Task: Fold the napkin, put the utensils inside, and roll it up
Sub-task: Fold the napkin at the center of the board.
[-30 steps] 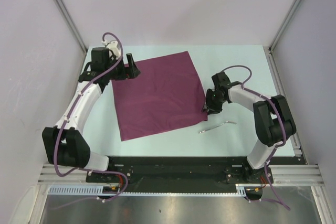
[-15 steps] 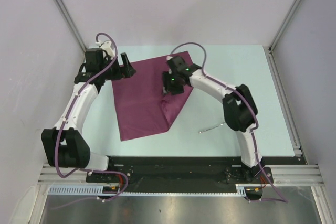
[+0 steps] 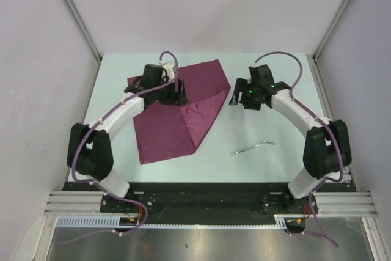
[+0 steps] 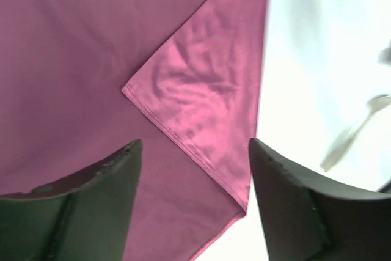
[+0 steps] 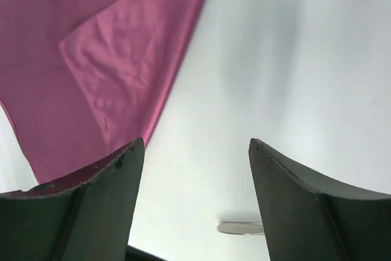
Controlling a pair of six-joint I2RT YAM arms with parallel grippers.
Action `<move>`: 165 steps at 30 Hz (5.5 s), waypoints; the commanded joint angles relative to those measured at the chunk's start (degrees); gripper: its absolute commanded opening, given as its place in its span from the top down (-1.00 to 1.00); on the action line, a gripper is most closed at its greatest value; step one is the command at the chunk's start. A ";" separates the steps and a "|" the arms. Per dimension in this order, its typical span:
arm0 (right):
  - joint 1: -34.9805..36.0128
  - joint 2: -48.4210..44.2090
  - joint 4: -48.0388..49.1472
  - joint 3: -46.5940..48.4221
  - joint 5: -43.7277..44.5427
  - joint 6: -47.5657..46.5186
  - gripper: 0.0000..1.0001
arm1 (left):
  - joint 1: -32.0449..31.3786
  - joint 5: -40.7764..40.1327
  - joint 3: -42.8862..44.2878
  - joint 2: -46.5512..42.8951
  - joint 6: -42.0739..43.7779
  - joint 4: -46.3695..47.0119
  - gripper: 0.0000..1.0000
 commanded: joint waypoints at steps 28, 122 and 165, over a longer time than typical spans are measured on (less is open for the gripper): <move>-8.81 -10.69 8.99 -10.65 -9.02 -2.72 -0.47 | -0.68 -6.69 7.50 25.78 0.36 6.36 0.09; -10.05 -15.09 7.50 -11.00 -2.95 -0.35 -0.58 | 17.95 -17.94 39.66 40.63 6.07 -9.11 1.00; -7.76 -10.78 7.50 -8.80 -3.13 -0.35 -0.59 | 24.28 -19.26 56.54 52.23 11.78 -11.84 1.00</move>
